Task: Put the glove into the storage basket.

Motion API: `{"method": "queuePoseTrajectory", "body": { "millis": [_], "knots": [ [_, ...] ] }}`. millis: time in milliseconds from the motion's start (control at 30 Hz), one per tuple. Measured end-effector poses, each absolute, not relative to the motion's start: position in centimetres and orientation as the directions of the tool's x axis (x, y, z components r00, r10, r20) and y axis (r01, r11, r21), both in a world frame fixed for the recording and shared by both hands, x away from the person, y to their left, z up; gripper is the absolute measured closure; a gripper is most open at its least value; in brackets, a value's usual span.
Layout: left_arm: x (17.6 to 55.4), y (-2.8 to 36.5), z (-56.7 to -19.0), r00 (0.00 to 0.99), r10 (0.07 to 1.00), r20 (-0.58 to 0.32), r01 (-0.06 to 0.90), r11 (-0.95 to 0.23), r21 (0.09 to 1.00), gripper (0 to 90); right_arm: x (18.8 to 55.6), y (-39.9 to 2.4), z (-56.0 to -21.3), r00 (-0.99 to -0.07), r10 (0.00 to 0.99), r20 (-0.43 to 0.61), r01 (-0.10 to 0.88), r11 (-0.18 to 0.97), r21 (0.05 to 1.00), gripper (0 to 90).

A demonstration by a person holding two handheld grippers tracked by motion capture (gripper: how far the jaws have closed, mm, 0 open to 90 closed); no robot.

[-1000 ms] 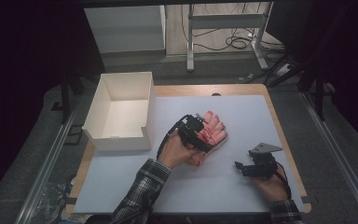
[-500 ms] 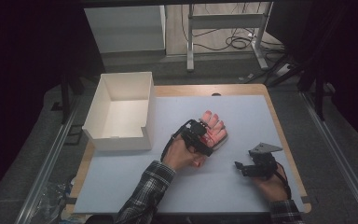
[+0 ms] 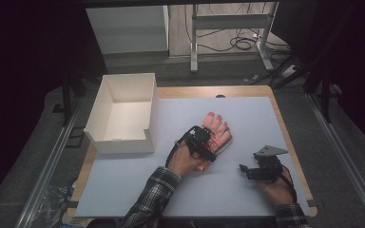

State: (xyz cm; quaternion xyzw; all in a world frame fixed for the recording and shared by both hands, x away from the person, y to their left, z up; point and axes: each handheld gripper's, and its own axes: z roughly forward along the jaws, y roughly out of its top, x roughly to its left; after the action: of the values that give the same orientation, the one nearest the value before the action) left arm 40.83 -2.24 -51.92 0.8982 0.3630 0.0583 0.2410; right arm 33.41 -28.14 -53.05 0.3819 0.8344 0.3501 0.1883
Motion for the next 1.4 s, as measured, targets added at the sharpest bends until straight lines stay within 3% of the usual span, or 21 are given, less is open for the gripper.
{"method": "queuePoseTrajectory", "body": {
  "millis": [167,500,633,1000,1400],
  "knots": [
    [40.3,-2.4,-51.8,0.726,0.686,-0.049,0.618,-0.62,0.484,13.5,33.4,-28.1,-53.1,-0.637,0.769,-0.048,0.505,0.464,0.728,22.3],
    [39.5,-2.4,-51.1,0.731,0.68,-0.06,0.613,-0.614,0.497,40.7,33.4,-28.1,-53.1,-0.637,0.769,-0.047,0.505,0.463,0.728,22.3],
    [39.4,-2.1,-51.0,0.738,0.671,-0.07,0.604,-0.611,0.512,47.6,33.4,-28.1,-53.1,-0.637,0.769,-0.047,0.505,0.463,0.728,22.3],
    [39.8,-1.4,-50.1,0.762,0.639,-0.102,0.587,-0.617,0.525,53.0,33.4,-28.1,-53.0,-0.637,0.769,-0.046,0.506,0.462,0.728,22.3],
    [40.3,-0.1,-47.5,0.74,0.663,-0.113,0.612,-0.596,0.52,52.5,33.4,-28.2,-53.0,-0.638,0.768,-0.048,0.505,0.465,0.728,22.3]
  ]
}}
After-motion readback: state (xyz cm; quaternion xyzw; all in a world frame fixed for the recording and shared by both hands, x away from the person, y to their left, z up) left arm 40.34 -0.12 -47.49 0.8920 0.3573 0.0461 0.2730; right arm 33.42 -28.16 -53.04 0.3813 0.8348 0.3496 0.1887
